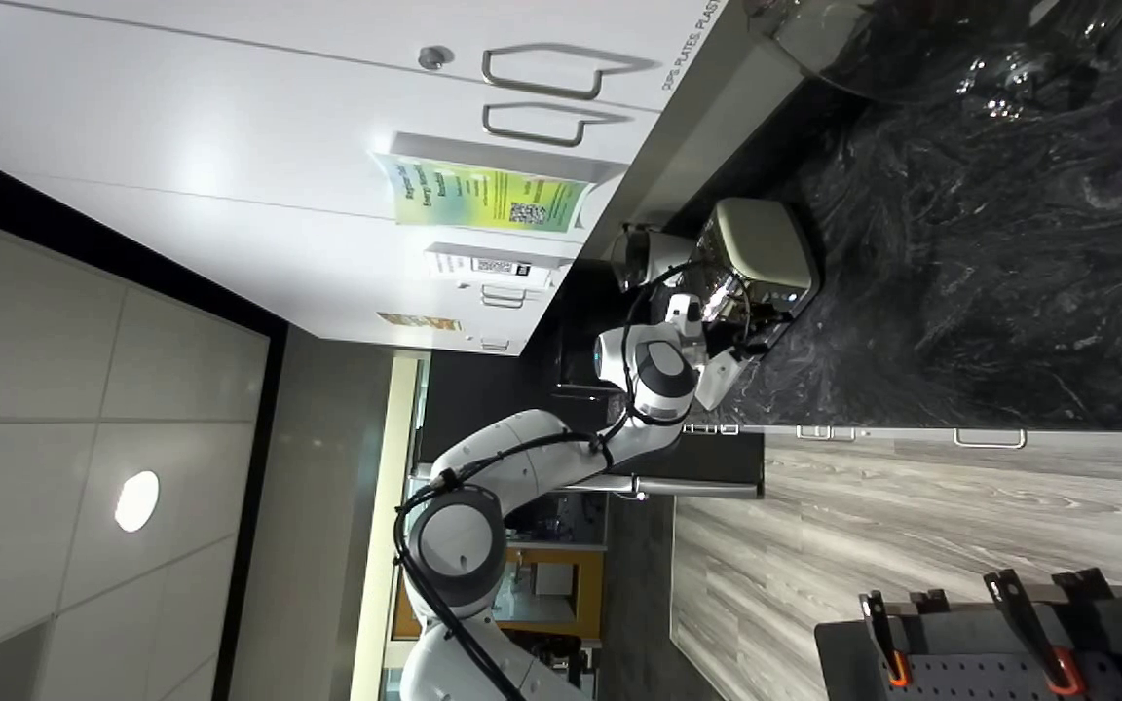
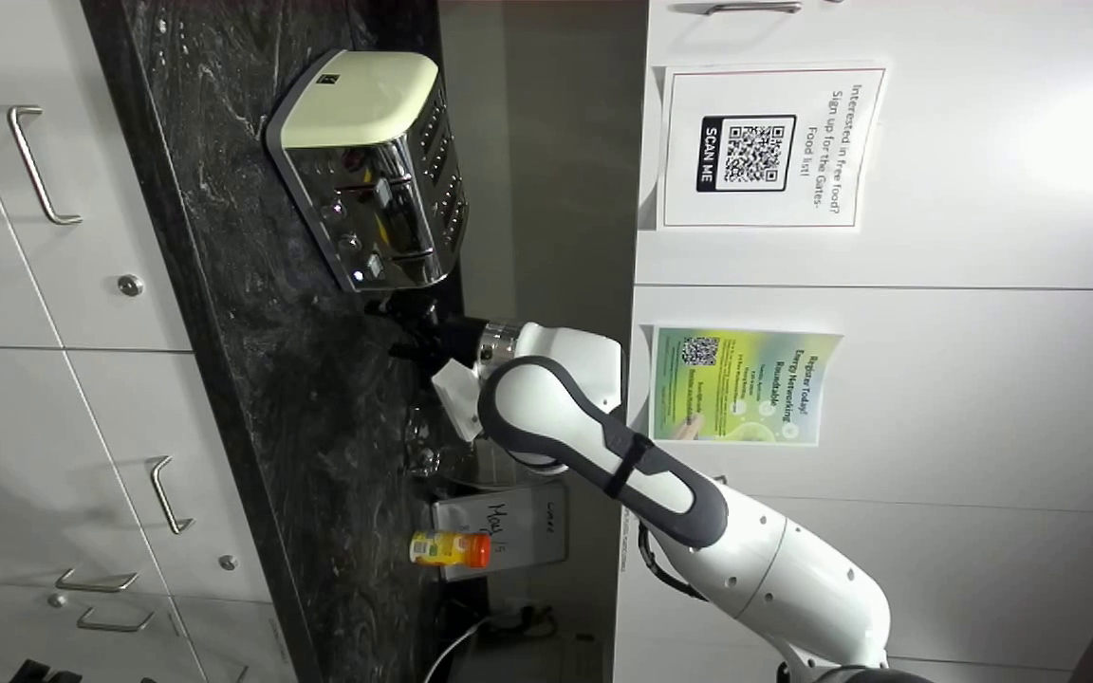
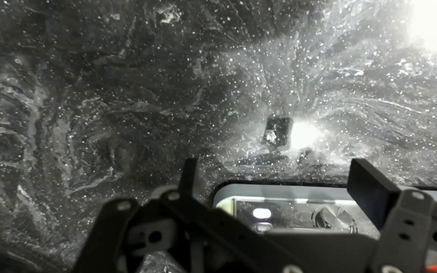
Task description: Push the press handle on the toaster up
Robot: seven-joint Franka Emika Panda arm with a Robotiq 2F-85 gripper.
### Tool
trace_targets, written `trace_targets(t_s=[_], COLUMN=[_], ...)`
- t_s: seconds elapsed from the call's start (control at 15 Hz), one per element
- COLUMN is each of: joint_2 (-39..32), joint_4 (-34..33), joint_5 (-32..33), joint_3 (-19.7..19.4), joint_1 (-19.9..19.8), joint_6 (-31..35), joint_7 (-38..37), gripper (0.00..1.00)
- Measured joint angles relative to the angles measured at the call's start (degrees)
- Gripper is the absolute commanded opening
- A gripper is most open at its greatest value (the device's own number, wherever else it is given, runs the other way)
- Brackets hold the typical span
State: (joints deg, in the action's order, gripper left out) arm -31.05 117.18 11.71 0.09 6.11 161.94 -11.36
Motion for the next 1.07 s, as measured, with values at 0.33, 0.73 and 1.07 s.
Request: trace_targets(t_s=[0.33,0.73,1.07], joint_2=[-4.6,-5.0,-4.9], joint_4=[-4.1,-4.4,-4.4], joint_5=[0.0,-0.3,-0.9], joint_3=[-0.6,-1.0,-1.1], joint_1=[0.2,0.7,0.8], joint_6=[0.0,0.0,0.8], joint_7=[0.1,0.1,0.1], gripper=[1.00,0.74,0.36])
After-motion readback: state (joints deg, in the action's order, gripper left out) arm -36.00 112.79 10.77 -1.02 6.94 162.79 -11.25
